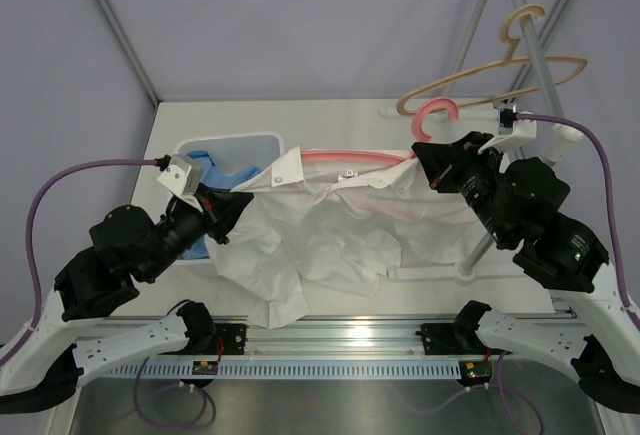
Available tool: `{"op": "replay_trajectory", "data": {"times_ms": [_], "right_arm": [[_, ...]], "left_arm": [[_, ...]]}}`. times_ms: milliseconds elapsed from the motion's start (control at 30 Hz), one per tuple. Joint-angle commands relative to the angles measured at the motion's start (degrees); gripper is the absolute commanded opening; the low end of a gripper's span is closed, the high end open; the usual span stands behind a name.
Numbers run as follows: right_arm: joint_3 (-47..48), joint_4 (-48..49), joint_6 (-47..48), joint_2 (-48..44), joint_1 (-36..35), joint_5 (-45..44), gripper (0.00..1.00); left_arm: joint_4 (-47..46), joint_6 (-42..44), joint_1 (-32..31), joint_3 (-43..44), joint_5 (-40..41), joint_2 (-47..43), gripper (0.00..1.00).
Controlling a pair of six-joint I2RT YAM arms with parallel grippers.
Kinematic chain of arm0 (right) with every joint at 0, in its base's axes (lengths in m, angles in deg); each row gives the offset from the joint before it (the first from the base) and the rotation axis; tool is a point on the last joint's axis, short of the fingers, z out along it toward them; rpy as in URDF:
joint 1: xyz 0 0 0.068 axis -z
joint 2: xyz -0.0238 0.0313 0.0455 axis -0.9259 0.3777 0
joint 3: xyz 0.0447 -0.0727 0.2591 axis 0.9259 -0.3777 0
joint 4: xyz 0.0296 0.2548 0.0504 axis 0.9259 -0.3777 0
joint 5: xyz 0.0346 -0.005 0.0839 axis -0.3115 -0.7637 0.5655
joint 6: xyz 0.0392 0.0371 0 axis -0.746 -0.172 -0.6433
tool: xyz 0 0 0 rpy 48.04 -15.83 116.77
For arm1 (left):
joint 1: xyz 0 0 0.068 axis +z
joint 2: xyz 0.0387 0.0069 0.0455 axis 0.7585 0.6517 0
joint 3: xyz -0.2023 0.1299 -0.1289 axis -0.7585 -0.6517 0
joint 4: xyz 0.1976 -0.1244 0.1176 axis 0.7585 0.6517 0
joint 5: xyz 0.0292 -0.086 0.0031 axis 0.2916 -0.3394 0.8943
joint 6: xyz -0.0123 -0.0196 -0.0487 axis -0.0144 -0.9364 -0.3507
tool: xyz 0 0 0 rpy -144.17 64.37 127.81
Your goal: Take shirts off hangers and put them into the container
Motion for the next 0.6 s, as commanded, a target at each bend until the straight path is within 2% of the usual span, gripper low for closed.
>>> {"op": "replay_trajectory", "data": {"times_ms": [0,67,167,300,433,467,567], "right_arm": [[-1.4,4.5,0.4,-5.1,2.4,-22.8,0.00],[-3.1,5.1,-0.9,-5.6,2.5,-22.7,0.00],[-7.7,8.9,-2.7,-7.3,2.5,-17.5,0.00],[-12.8,13.9,-5.0,-5.7,2.6,-8.3,0.00],[-12.3,16.3,-4.8,0.5,2.4,2.8,0.00],[-12.1,17.2,-4.5,1.6,2.3,6.5,0.00],[-11.3,17.5,-4.8,5.4,1.6,10.7,0.00]], "left_arm": [[-0.4,1.0,1.2,1.4,16.3,-7.9,0.00],[0.2,1.4,1.2,3.5,18.8,-8.4,0.00],[-0.7,1.7,1.2,4.5,19.1,-9.5,0.00],[-1.4,0.3,1.2,4.4,14.3,-8.6,0.00],[-3.4,-1.4,1.2,3.6,6.0,-8.2,0.00],[-4.8,-1.8,1.2,3.5,5.0,-8.3,0.00],[-5.3,-1.7,1.2,5.2,3.5,-7.1,0.00]]}}
